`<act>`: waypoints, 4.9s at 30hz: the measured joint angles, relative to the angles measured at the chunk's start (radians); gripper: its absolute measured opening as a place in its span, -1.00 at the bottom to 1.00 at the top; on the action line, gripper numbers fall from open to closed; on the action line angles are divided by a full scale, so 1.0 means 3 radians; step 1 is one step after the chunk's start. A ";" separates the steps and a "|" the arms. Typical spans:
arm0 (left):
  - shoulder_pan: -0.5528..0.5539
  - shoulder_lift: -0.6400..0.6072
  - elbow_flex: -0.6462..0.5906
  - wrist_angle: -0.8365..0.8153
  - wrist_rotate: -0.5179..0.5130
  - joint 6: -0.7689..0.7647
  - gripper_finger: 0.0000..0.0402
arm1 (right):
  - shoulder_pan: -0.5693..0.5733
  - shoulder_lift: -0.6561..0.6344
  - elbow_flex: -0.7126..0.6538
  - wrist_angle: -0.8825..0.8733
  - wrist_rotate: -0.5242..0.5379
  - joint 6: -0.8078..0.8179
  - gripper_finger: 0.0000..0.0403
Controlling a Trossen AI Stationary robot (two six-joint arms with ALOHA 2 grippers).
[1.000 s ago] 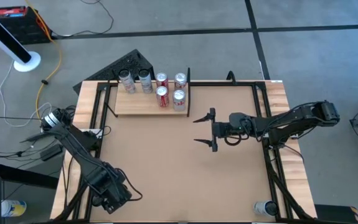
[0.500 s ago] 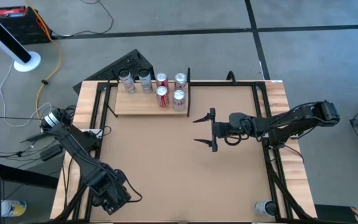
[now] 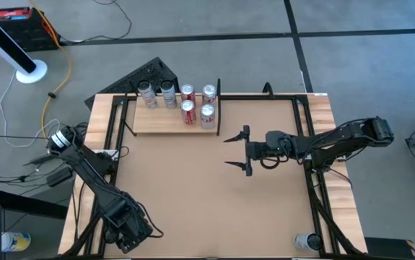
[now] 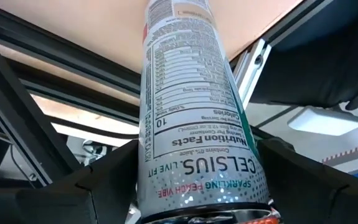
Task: Place canned beverage on shelf
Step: Put the white and pink soda can on the shelf aligned with the other white and pink soda can
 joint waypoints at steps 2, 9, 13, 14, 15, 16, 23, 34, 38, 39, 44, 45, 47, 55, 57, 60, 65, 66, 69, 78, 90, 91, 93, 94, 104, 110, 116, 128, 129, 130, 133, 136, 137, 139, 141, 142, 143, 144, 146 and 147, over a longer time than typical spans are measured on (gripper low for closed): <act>0.0000 0.0000 0.0000 -0.0004 0.0032 -0.0003 0.46 | 0.0000 0.0000 0.0000 0.0000 0.0000 0.0000 0.91; 0.0019 -0.0002 0.0000 -0.0007 0.0102 0.0041 0.17 | 0.0000 0.0000 0.0000 0.0000 0.0000 0.0000 0.91; 0.0162 -0.0076 0.0060 -0.0165 0.0109 0.0235 0.17 | 0.0000 0.0000 0.0000 0.0013 0.0000 0.0001 0.91; 0.0233 -0.0104 0.0101 -0.0258 0.0094 0.0316 0.17 | 0.0000 0.0000 0.0000 0.0028 0.0000 0.0001 0.91; 0.0316 -0.0126 0.0150 -0.0366 0.0066 0.0406 0.17 | 0.0000 0.0000 0.0001 0.0048 0.0000 0.0001 0.91; 0.0406 -0.0145 0.0200 -0.0494 0.0030 0.0519 0.17 | 0.0000 0.0000 0.0001 0.0067 0.0000 0.0001 0.91; 0.1372 -0.0168 0.0437 -0.1390 -0.0188 0.1823 0.17 | 0.0000 -0.0001 0.0001 0.0098 0.0000 -0.0019 0.91; 0.3341 -0.0163 0.0441 -0.1937 -0.0455 0.3684 0.17 | -0.0045 -0.0001 0.0001 0.0036 0.0000 -0.0113 0.91; 0.3914 -0.0161 0.0441 -0.1934 -0.0534 0.3940 0.17 | -0.0095 -0.0001 0.0001 0.0005 0.0001 -0.0089 0.91; 0.4027 -0.0161 0.0441 -0.1933 -0.0557 0.3991 0.17 | -0.0104 -0.0001 0.0001 -0.0002 0.0001 -0.0088 0.91; 0.4466 -0.0160 0.0441 -0.1932 -0.0718 0.4037 0.17 | -0.0113 -0.0001 0.0001 -0.0004 0.0001 -0.0086 0.91; 0.4520 -0.0160 0.0441 -0.1933 -0.0737 0.4036 0.17 | -0.0113 -0.0001 0.0001 -0.0004 0.0001 -0.0086 0.91; 0.4591 -0.0160 0.0441 -0.1934 -0.0775 0.4002 0.17 | -0.0113 -0.0001 0.0001 -0.0004 0.0001 -0.0085 0.91; 0.4566 -0.0159 0.0440 -0.1932 -0.0744 0.3923 0.32 | -0.0113 -0.0001 0.0001 -0.0004 0.0001 -0.0078 0.91; 0.4529 -0.0159 0.0440 -0.1933 -0.0748 0.3925 0.39 | -0.0113 -0.0001 0.0001 -0.0004 0.0001 -0.0079 0.91; 0.4492 -0.0159 0.0440 -0.1926 -0.0737 0.3970 0.45 | -0.0113 -0.0001 0.0001 -0.0003 0.0001 -0.0079 0.91; 0.4473 -0.0158 0.0439 -0.1933 -0.0742 0.3976 0.45 | -0.0113 -0.0001 0.0001 -0.0004 0.0001 -0.0079 0.91; 0.4473 -0.0158 0.0439 -0.1933 -0.0744 0.3976 0.45 | -0.0113 -0.0001 0.0001 -0.0003 0.0001 -0.0079 0.91; 0.4473 -0.0158 0.0439 -0.1932 -0.0745 0.3978 0.44 | -0.0113 -0.0001 0.0001 -0.0003 0.0001 -0.0080 0.91; 0.4460 -0.0158 0.0439 -0.1930 -0.0867 0.4043 0.44 | -0.0113 -0.0001 0.0001 -0.0004 0.0001 -0.0080 0.91; 0.4446 -0.0158 0.0439 -0.1927 -0.1126 0.4150 0.45 | -0.0113 -0.0001 0.0001 -0.0004 0.0001 -0.0081 0.91; 0.4446 -0.0158 0.0439 -0.1925 -0.1147 0.4149 0.45 | -0.0113 -0.0001 0.0001 -0.0004 0.0001 -0.0081 0.91; 0.4446 -0.0158 0.0439 -0.1917 -0.1185 0.4151 0.45 | -0.0113 -0.0001 0.0001 -0.0004 0.0001 -0.0083 0.91; 0.4446 -0.0158 0.0439 -0.1909 -0.1182 0.4160 0.45 | -0.0113 -0.0001 0.0001 -0.0004 0.0001 -0.0082 0.91; 0.4448 -0.0158 0.0439 -0.1891 -0.1075 0.4372 0.45 | -0.0113 -0.0001 0.0001 -0.0004 0.0001 -0.0083 0.91; 0.4509 -0.0158 0.0439 -0.1925 -0.1058 0.4576 0.45 | -0.0113 -0.0001 0.0001 -0.0003 0.0001 -0.0083 0.91; 0.4685 -0.0159 0.0602 -0.1929 -0.1614 0.4706 0.45 | -0.0113 -0.0001 0.0001 -0.0001 0.0001 -0.0083 0.91; 0.4867 -0.0298 0.1948 -0.1525 -0.2116 0.4982 0.45 | -0.0113 -0.0001 0.0001 -0.0003 0.0001 -0.0081 0.91; 0.4849 -0.0378 0.1994 -0.1375 -0.2119 0.5001 0.45 | -0.0112 -0.0001 0.0001 -0.0004 0.0001 -0.0075 0.91; 0.4828 -0.0474 0.2006 -0.1209 -0.2123 0.5019 0.45 | -0.0113 -0.0001 0.0001 -0.0005 0.0001 -0.0057 0.91; 0.4727 -0.0815 0.1935 -0.0781 -0.2236 0.4998 0.45 | -0.0111 -0.0001 0.0001 -0.0006 0.0001 0.0000 0.91; 0.4494 -0.1231 0.1674 -0.0489 -0.2473 0.4920 0.45 | -0.0081 -0.0001 0.0001 -0.0007 -0.0037 0.0020 0.91; 0.4386 -0.1398 0.1540 -0.0395 -0.2608 0.4901 0.45 | -0.0073 -0.0001 0.0001 -0.0005 -0.0090 0.0044 0.91; 0.4146 -0.1755 0.1205 -0.0237 -0.2891 0.4815 0.45 | -0.0051 -0.0001 0.0001 -0.0003 -0.0167 0.0092 0.91; 0.3896 -0.2153 0.0791 -0.0045 -0.3207 0.4671 0.45 | -0.0017 0.0000 0.0001 -0.0004 -0.0181 0.0139 0.91; 0.3777 -0.2366 0.0560 0.0062 -0.3348 0.4587 0.45 | 0.0001 -0.0001 0.0001 -0.0002 -0.0182 0.0166 0.91; 0.3662 -0.2580 0.0311 0.0200 -0.3462 0.4496 0.45 | 0.0019 0.0000 0.0001 -0.0001 -0.0182 0.0175 0.91; 0.3558 -0.2801 0.0078 0.0333 -0.3530 0.4428 0.45 | 0.0038 0.0000 0.0001 0.0006 -0.0181 0.0177 0.91; 0.3386 -0.3249 -0.0436 0.0664 -0.3542 0.4330 0.45 | 0.0078 0.0000 0.0001 0.0048 -0.0182 0.0186 0.91; 0.3318 -0.3459 -0.0668 0.0865 -0.3514 0.4320 0.45 | 0.0097 0.0012 0.0001 0.0095 -0.0182 0.0197 0.91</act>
